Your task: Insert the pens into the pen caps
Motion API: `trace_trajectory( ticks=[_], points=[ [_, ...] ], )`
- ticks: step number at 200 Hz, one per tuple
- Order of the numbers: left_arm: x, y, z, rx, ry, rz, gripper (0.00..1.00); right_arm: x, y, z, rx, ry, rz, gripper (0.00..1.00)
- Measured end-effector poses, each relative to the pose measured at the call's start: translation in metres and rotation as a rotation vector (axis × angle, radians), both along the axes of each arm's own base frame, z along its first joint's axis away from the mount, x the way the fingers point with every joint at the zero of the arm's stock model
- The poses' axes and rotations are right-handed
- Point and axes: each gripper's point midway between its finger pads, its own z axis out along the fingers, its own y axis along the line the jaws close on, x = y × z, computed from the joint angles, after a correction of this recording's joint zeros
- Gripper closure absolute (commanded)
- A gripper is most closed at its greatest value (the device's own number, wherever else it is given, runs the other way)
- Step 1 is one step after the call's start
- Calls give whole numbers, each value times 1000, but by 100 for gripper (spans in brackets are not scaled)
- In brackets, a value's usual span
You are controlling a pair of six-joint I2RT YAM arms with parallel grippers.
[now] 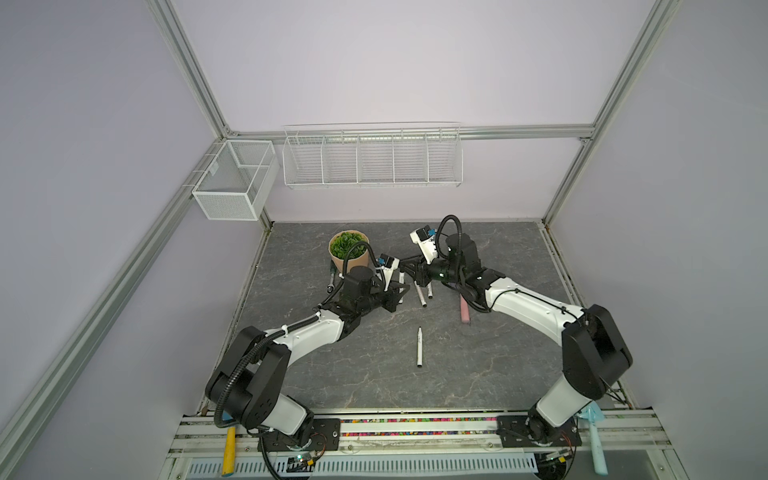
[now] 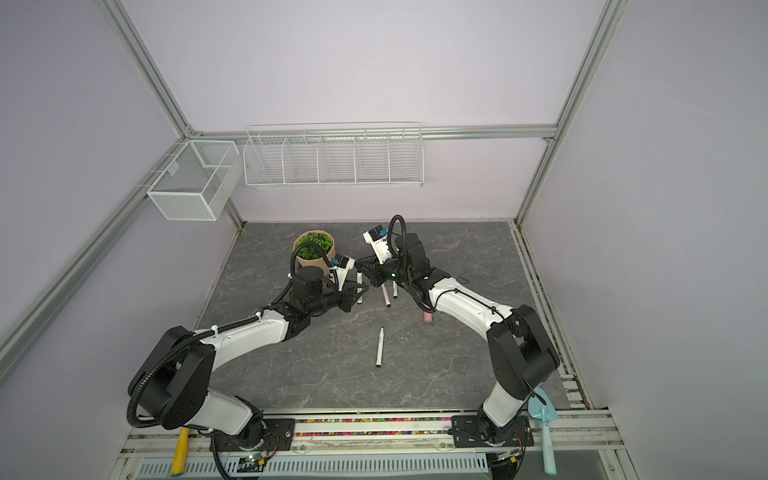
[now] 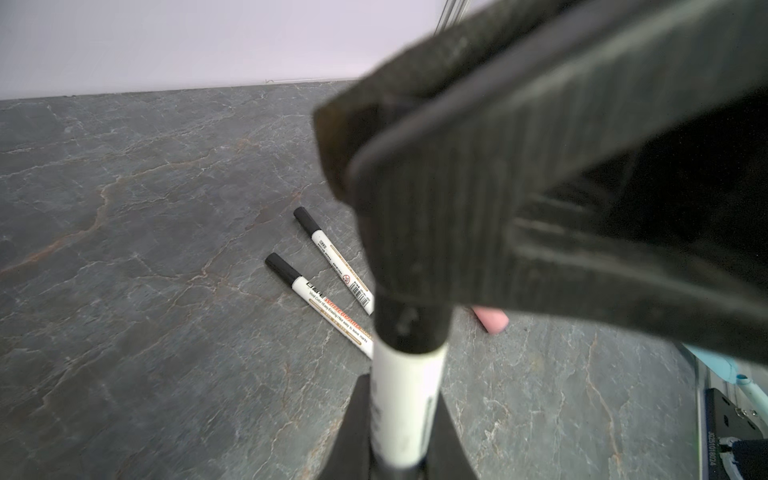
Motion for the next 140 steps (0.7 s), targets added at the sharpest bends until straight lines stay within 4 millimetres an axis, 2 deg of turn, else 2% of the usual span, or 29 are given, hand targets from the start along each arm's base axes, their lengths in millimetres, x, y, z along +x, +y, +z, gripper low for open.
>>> trace_trajectory(
  ticks=[25, 65, 115, 140],
  points=[
    [-6, -3, 10, -36, 6, -25, 100, 2, -11, 4, 58, 52, -9, 93],
    [-21, 4, 24, -70, -2, -24, 100, -5, -16, 10, 124, 153, 8, 93],
    [-37, -4, 11, -49, 32, -5, 100, -17, -25, 0, 127, 260, -6, 89],
    [-43, -10, 11, -67, 33, -9, 100, -21, -29, 3, 124, 279, -23, 87]
  ],
)
